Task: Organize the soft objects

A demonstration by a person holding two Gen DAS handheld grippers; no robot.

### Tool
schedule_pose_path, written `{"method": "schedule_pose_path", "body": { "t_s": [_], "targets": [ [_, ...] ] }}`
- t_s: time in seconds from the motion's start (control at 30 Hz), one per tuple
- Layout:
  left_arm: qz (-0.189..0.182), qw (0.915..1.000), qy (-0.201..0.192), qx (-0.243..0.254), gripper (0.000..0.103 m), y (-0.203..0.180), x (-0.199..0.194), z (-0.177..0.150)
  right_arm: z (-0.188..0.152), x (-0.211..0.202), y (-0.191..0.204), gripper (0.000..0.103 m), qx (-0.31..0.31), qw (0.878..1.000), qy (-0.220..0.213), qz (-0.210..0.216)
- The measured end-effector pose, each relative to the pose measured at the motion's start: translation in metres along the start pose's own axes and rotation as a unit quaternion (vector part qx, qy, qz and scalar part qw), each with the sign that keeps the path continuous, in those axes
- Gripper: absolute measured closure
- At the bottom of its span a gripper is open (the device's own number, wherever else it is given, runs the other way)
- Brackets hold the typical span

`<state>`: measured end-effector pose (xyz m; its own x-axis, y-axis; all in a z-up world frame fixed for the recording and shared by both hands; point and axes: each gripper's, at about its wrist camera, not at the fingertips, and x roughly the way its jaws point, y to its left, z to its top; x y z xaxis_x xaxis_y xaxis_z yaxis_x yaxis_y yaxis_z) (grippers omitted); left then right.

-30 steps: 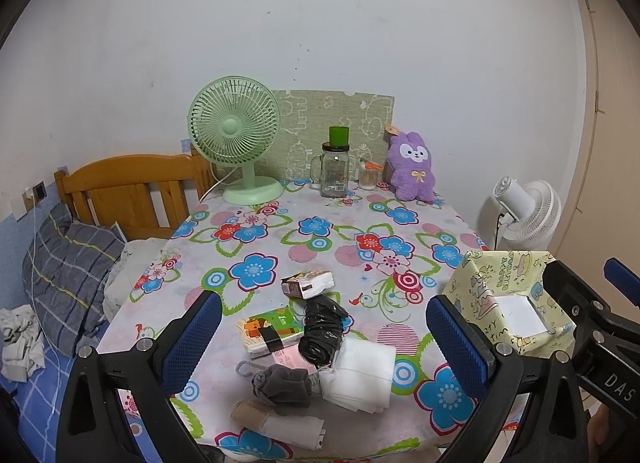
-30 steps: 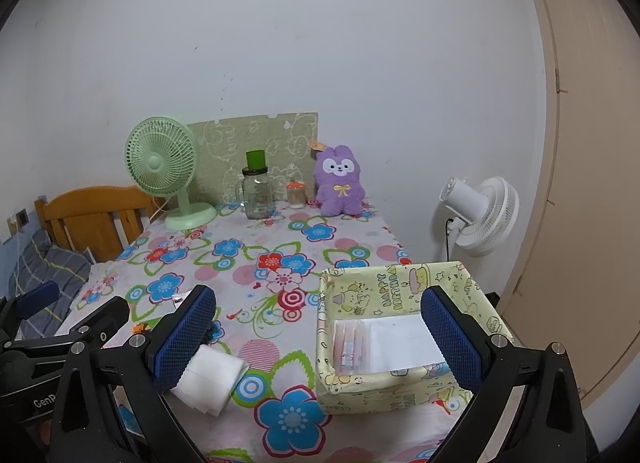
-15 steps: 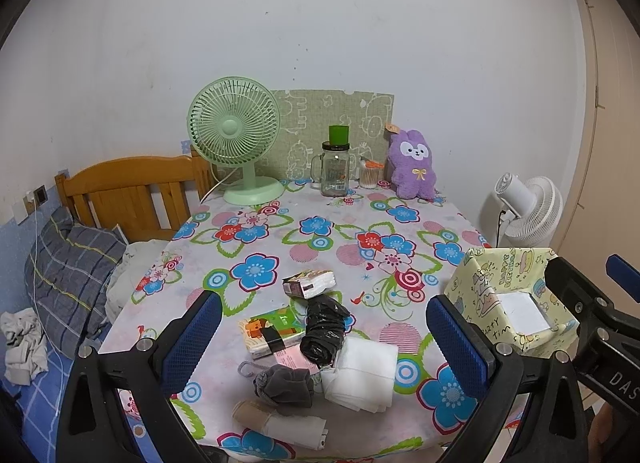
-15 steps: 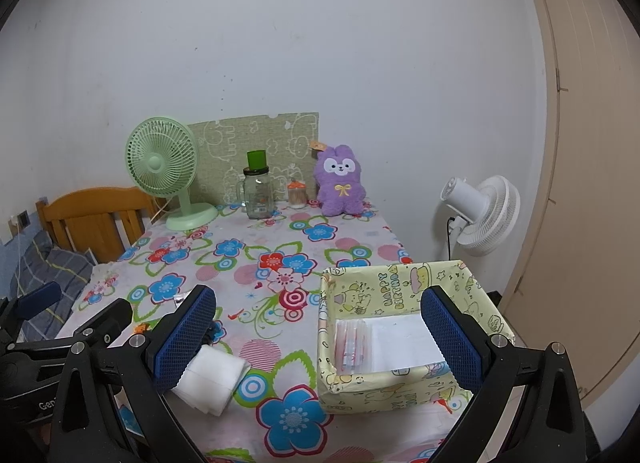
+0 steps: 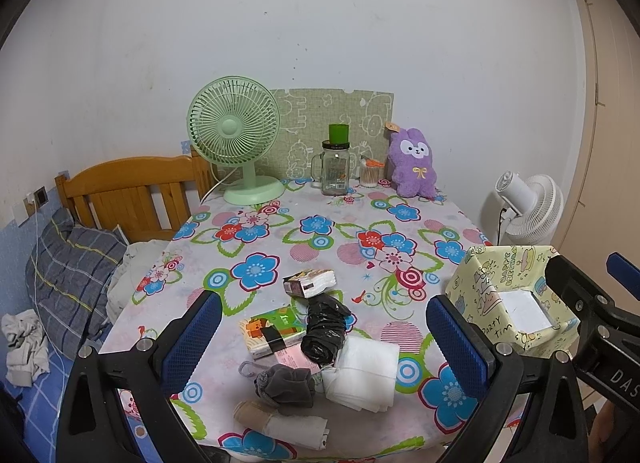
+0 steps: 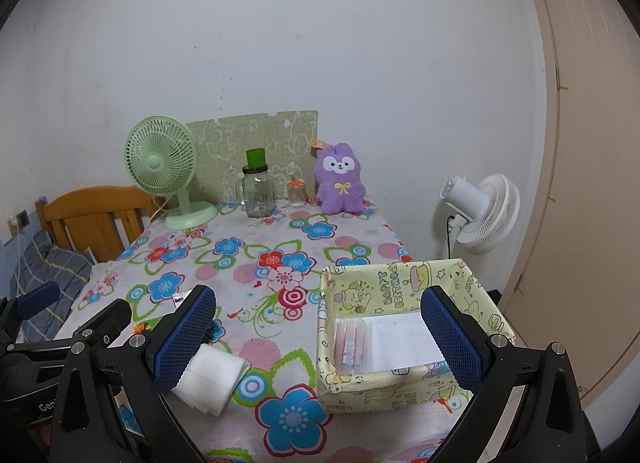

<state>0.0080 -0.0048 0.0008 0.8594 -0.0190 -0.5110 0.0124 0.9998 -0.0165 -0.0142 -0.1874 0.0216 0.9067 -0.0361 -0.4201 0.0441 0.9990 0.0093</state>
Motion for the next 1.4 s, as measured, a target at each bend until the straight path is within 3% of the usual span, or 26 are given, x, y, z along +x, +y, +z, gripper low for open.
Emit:
{"method": "schedule_pose_path", "body": {
  "t_s": [0.73, 1.4],
  "targets": [
    [-0.012, 0.9998, 0.001, 0.017, 0.000, 0.000, 0.004, -0.009, -0.008, 0.002, 0.011, 0.000, -0.001, 1.000, 0.003, 0.011],
    [-0.021, 0.9957, 0.089, 0.010, 0.000, 0.026, 0.072, -0.062, -0.047, 0.059, 0.063, 0.000, -0.031, 0.995, 0.059, 0.078]
  ]
}}
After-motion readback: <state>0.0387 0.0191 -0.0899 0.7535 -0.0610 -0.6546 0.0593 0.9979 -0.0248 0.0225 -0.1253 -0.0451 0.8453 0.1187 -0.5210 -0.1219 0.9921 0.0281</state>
